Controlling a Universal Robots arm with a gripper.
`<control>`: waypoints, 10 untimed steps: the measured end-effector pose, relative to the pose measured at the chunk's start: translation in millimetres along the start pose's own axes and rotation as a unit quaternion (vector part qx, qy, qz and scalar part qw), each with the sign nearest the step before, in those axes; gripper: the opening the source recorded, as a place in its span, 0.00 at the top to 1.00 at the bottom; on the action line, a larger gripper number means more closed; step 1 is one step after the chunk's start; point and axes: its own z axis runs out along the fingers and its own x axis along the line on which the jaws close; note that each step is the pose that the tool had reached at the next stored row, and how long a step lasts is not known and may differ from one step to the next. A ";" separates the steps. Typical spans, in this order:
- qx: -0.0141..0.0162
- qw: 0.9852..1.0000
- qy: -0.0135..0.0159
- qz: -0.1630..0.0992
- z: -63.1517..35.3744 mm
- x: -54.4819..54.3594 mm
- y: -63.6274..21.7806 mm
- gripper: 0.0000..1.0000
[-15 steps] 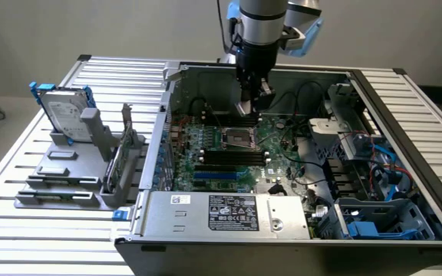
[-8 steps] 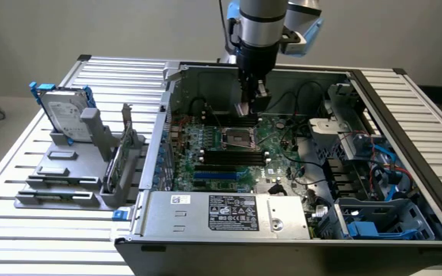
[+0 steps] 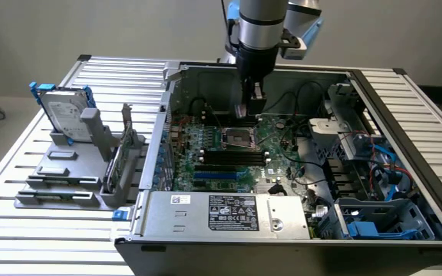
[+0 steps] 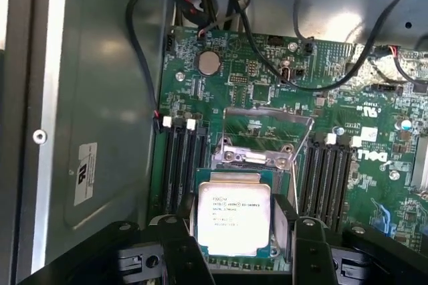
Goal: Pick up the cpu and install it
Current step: 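Place the cpu into insertion slot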
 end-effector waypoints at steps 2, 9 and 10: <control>0.000 1.000 -0.002 0.013 2.5 0.0 -0.2 0.45; -0.001 0.999 -0.010 0.032 13.7 1.0 -9.6 0.45; -0.001 0.999 -0.011 0.033 15.4 1.1 -12.1 0.45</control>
